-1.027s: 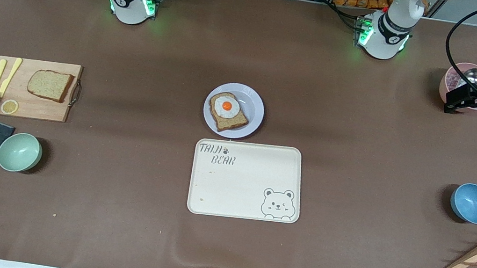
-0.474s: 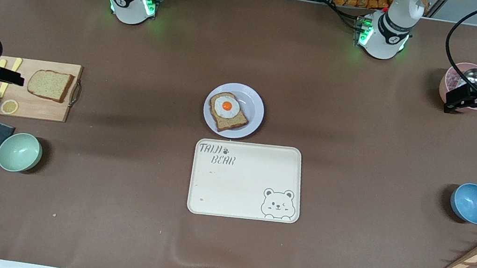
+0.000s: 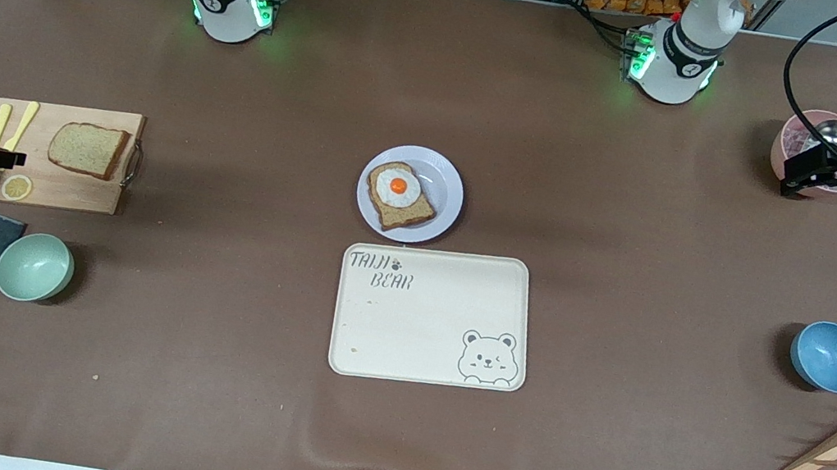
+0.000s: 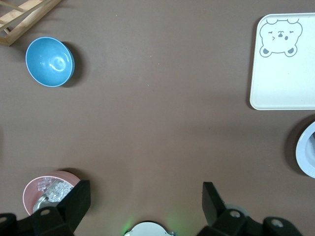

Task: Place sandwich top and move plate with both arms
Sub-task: 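Reach the right gripper to the bread slice on the cutting board and grasp it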

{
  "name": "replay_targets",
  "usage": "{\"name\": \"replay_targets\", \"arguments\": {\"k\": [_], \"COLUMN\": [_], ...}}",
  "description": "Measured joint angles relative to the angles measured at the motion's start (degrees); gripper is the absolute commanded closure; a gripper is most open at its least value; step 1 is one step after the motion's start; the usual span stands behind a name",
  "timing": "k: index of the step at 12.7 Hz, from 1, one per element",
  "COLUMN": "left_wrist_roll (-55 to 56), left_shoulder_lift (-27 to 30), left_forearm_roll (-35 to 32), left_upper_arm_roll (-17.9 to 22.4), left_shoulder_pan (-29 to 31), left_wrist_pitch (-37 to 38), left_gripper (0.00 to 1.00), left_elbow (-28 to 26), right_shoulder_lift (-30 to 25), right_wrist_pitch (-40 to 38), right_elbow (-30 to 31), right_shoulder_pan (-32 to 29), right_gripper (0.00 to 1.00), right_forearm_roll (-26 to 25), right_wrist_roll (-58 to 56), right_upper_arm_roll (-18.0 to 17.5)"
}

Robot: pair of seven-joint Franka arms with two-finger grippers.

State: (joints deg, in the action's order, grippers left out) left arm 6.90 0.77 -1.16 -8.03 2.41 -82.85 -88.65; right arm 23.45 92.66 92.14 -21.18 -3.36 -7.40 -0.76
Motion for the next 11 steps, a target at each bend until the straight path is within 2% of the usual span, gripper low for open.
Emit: {"name": "replay_targets", "arguments": {"k": [4, 8, 11], "left_wrist_roll": [0.0, 0.0, 0.0], "left_shoulder_lift": [0.0, 0.0, 0.0], "left_forearm_roll": [0.0, 0.0, 0.0], "left_upper_arm_roll": [0.0, 0.0, 0.1], "left_shoulder_pan": [0.0, 0.0, 0.1], "left_wrist_pitch": [0.0, 0.0, 0.0], "left_gripper": [0.00, 0.00, 0.00], "left_elbow": [0.0, 0.0, 0.0], "right_shoulder_lift": [0.0, -2.7, -4.1], "right_wrist_pitch": [8.0, 23.7, 29.2], "right_elbow": [6.3, 19.8, 26.3], "right_shoulder_pan": [-2.8, -5.8, -10.4], "right_gripper": [0.00, 0.00, 0.00], "right_forearm_roll": [0.0, -0.1, -0.1], "right_wrist_roll": [-5.8, -10.2, -15.0], "right_upper_arm_roll": [0.0, 0.0, 0.1]}}
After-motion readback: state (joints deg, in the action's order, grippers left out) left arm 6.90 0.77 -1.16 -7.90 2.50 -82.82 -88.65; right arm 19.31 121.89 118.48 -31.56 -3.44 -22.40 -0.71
